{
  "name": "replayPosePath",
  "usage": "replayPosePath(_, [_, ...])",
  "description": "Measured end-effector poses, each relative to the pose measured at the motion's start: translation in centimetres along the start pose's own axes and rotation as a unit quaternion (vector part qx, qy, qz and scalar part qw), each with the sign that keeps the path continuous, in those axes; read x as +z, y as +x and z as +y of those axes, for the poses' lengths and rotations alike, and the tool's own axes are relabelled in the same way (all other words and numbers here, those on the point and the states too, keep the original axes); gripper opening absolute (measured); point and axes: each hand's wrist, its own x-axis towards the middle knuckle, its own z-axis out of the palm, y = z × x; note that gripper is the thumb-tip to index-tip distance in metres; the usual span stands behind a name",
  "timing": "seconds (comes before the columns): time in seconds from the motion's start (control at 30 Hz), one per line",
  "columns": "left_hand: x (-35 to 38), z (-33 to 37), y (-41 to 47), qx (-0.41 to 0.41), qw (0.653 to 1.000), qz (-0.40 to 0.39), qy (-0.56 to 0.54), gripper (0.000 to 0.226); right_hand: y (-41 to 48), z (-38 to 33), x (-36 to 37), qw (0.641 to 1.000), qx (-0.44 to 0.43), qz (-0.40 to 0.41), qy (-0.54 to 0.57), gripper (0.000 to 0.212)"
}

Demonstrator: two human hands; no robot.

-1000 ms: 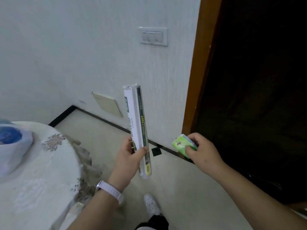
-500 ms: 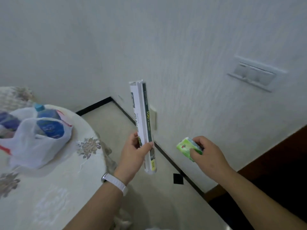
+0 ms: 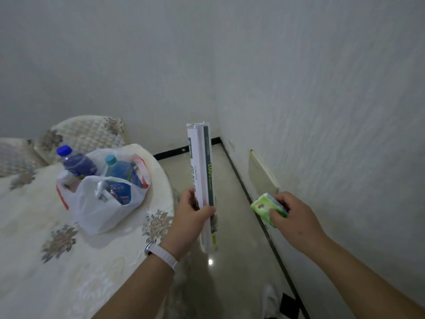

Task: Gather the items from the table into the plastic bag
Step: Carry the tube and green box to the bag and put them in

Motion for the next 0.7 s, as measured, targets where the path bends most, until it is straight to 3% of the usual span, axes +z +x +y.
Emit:
replayPosePath(0.23, [1.8, 3.5, 6.0, 0.019, 0.993, 0.117, 0.002, 0.036, 11.5, -1.3, -1.7, 0.995, -0.075, -0.071, 0.015, 0.016])
replayPosePath(0.47, [0.3, 4.0, 8.7, 0.004, 0.973, 0.229, -0.024, 0.029, 18.0, -3.2, 1.0, 0.980, -0.119, -0.161, 0.016, 0.017])
replayPosePath(0.7, [-4.1, 2.4, 13.6, -0.017, 0.951, 0.307, -0.023, 0.042, 24.1, -7.2, 5.9, 0.965, -0.141, -0.222, -0.011, 0.027])
